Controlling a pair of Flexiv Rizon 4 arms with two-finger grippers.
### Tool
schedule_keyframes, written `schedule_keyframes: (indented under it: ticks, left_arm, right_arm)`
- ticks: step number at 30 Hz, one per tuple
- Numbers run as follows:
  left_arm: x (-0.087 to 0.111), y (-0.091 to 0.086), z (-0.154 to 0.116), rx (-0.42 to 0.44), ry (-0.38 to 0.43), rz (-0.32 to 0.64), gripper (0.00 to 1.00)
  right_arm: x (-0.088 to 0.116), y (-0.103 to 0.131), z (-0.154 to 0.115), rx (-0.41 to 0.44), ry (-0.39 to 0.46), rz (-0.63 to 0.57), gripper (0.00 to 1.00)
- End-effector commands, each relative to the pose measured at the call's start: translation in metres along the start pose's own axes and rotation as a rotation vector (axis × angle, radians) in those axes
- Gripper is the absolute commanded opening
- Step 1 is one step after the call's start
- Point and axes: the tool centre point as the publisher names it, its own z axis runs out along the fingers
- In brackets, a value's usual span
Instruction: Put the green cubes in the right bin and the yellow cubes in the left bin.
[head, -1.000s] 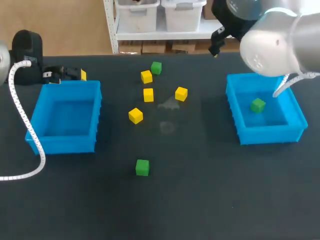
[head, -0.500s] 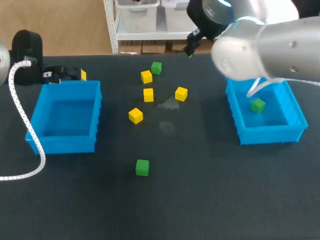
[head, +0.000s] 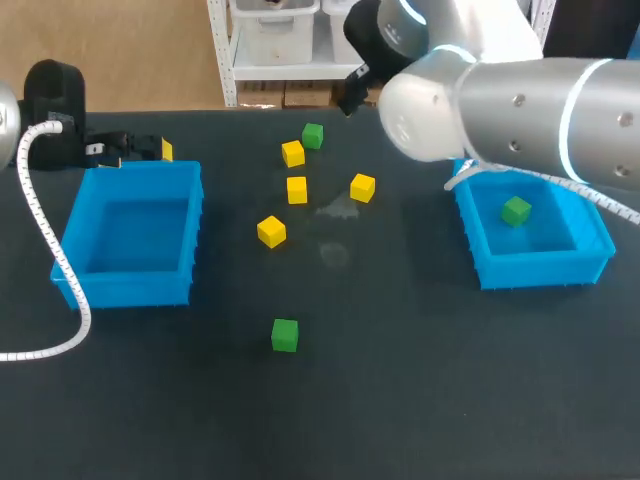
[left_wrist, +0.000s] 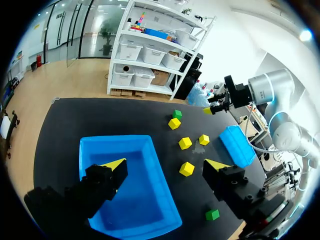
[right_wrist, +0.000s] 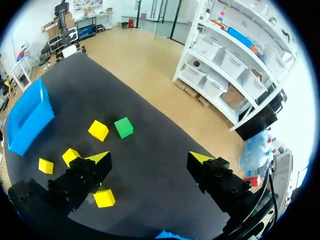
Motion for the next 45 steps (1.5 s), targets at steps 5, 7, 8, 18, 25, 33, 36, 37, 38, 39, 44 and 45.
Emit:
schedule_keyframes:
  ticks: [5,7,8,18,25,33,36,37,38,39,44,45]
  left_arm:
    - [0.001,0.003,0.000,0.012,-0.006,0.003,1.00]
    - [0.001,0.003,0.000,0.012,-0.006,0.003,1.00]
    - [0.001,0.003,0.000,0.012,-0.006,0.003,1.00]
    - [0.001,0.003,0.000,0.012,-0.006,0.003,1.00]
    - [0.001,0.003,0.000,0.012,-0.006,0.003,1.00]
    - [0.001,0.003,0.000,0.012,-0.006,0.003,1.00]
    - [0.001,0.003,0.000,0.012,-0.006,0.003,1.00]
    - [0.001,0.003,0.000,0.012,-0.006,0.003,1.00]
    - [0.001,0.003,0.000,0.012,-0.006,0.003,1.00]
    - [0.001,0.003,0.000,0.012,-0.006,0.003,1.00]
    - [0.001,0.003,0.000,0.012,-0.006,0.003,1.00]
    - [0.001,0.003,0.000,0.012,-0.006,0.003,1.00]
  right_arm:
    - [-0.010,0.006,0.030,-0.020,0.014,-0.046,1.00]
    - [-0.012,0.008,0.036,-0.026,0.015,-0.060,1.00]
    - [-0.013,0.009,0.039,-0.029,0.014,-0.065,1.00]
    - [-0.020,0.013,0.071,-0.087,0.020,-0.115,1.00]
    - [-0.028,0.014,0.079,-0.113,0.041,-0.219,1.00]
    - [-0.037,0.017,0.087,-0.138,0.076,-0.295,1.00]
    - [-0.042,0.018,0.091,-0.147,0.082,-0.300,1.00]
    - [-0.043,0.019,0.093,-0.148,0.083,-0.300,1.00]
    - [-0.044,0.020,0.094,-0.154,0.086,-0.301,1.00]
    - [-0.045,0.021,0.096,-0.159,0.091,-0.301,1.00]
    - [-0.051,0.029,0.105,-0.180,0.100,-0.306,1.00]
    - [-0.053,0.030,0.107,-0.181,0.101,-0.308,1.00]
